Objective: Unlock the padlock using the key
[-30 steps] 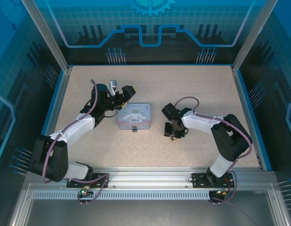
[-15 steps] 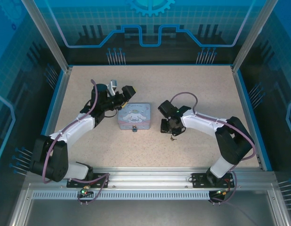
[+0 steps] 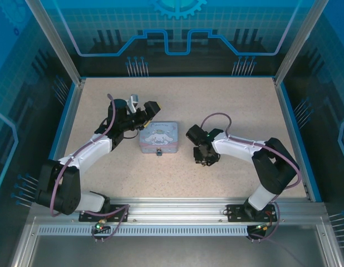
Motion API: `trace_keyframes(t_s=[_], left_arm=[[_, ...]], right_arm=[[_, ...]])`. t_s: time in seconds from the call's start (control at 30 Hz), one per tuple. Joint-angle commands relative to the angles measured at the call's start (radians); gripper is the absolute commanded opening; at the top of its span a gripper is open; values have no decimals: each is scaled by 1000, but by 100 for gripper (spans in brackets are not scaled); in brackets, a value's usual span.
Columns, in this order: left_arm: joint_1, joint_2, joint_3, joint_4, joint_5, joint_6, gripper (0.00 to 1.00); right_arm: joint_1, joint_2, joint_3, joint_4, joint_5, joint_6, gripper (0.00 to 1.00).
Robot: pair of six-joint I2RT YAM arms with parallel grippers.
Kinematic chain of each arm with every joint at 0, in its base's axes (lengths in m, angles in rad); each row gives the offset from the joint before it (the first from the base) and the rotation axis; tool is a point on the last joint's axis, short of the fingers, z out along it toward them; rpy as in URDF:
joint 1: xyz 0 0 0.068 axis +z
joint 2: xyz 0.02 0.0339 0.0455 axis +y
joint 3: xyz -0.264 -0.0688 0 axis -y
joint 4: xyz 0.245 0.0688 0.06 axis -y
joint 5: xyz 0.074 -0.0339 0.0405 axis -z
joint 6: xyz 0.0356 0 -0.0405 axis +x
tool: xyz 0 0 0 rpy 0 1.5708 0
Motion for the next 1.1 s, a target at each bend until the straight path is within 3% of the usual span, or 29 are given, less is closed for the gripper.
trace_keyframes(t_s=[0.0,0.67,1.07], left_arm=[[-6,-1,0,14,3,-5,99],[-6,5,0,22,0,-10,99],[-6,10,7,23,3,-14,99]], right_arm=[[23,24,9,-39,34,-8,31],[44,67,-1,-28,44,-3,24],[56,50,-22,-23,44,-2,4]])
